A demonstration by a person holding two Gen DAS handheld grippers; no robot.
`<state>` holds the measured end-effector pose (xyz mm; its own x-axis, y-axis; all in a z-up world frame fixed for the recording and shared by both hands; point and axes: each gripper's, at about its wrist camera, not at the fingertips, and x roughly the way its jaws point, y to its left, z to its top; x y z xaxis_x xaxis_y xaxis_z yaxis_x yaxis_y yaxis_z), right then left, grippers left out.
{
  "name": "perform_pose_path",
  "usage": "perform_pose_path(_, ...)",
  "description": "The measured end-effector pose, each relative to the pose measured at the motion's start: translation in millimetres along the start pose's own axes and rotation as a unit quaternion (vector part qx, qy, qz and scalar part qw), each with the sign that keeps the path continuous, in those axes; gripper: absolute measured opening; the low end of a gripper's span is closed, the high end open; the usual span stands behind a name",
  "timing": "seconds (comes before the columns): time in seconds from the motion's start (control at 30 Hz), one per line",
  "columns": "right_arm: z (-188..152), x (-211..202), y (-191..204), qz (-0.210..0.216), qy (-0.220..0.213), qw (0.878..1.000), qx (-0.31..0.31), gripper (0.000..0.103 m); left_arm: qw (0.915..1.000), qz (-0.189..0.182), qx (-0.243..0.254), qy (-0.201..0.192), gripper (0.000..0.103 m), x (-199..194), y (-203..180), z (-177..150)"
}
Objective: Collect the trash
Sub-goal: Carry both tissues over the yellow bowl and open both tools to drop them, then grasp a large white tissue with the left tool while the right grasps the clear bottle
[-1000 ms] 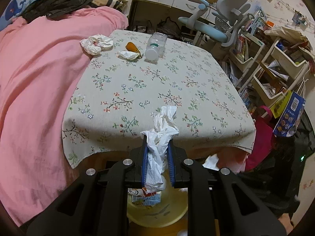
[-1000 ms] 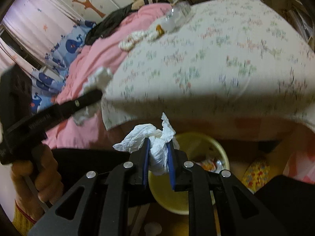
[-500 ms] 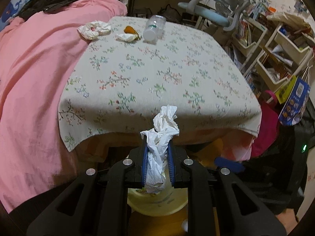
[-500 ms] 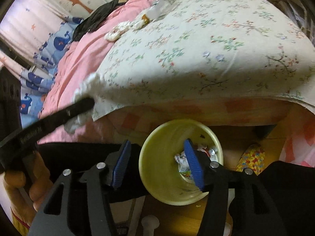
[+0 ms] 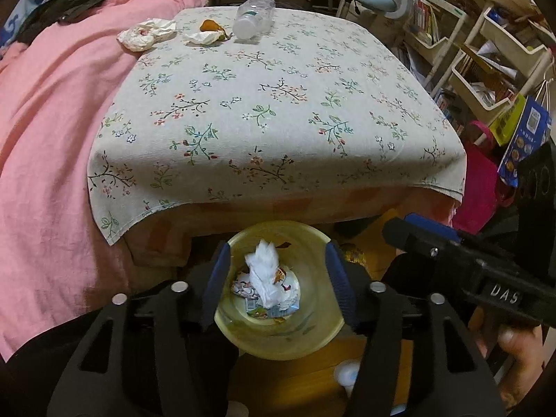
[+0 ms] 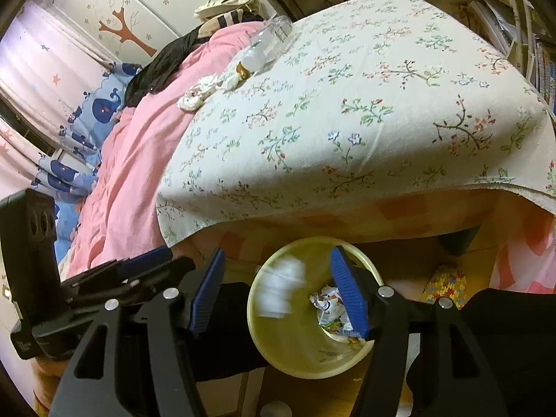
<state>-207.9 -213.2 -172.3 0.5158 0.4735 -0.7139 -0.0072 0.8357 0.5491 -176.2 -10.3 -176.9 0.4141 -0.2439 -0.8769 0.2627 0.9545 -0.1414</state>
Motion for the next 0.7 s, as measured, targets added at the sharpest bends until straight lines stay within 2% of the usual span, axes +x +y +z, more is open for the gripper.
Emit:
perform_pose_path(0.37,0,-1,2,-0.003,-0.012,1.0,-0.001,0.063,0.9988,-0.007,-0.021,-0.043,0.06,-20,7,6)
perform_pose_path(0.7,1,4,6,-0.008,-0.007,1.0,-0.01,0.065,0.9981,-0.011,-0.031,-0.051,0.06,-20,12,7)
